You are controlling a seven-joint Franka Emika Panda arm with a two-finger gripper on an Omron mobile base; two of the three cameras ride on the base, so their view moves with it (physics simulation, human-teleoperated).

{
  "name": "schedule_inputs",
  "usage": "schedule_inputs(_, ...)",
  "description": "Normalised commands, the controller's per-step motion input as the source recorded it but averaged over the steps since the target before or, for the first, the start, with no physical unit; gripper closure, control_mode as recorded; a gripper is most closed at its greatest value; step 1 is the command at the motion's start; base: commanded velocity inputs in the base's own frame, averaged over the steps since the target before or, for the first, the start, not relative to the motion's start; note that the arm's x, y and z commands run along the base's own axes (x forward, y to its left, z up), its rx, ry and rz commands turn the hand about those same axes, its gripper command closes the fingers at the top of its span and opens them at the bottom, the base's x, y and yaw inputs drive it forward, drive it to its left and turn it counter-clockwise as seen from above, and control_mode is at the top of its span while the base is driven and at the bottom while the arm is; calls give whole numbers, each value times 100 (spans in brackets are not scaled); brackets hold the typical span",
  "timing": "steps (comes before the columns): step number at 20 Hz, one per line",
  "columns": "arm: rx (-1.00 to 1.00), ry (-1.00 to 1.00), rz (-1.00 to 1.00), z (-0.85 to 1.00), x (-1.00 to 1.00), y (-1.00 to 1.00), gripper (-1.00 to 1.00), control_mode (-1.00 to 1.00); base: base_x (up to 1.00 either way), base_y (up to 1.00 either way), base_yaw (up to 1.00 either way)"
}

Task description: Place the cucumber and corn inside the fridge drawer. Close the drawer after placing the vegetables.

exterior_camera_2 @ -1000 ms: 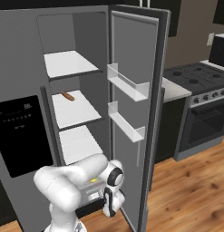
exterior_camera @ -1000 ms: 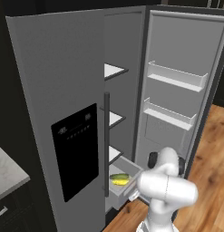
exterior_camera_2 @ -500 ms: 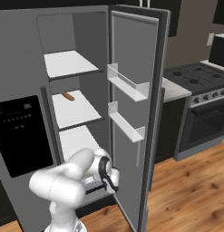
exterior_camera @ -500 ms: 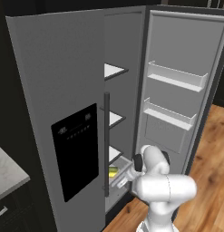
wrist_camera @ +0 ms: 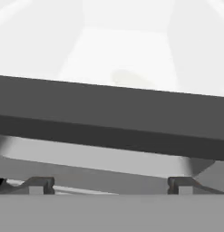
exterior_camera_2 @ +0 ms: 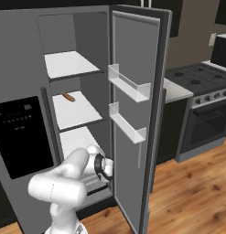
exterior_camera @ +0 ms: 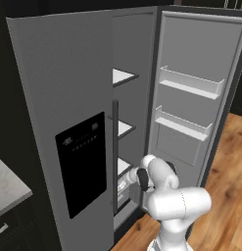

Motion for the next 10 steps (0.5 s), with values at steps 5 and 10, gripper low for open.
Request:
schedule_inputs(5,22,-19,16,-31,44,0,-100,-100,0,0,0)
schedule_inputs(10,22,-15,14,-32,24,0,-100,-100,0,0,0)
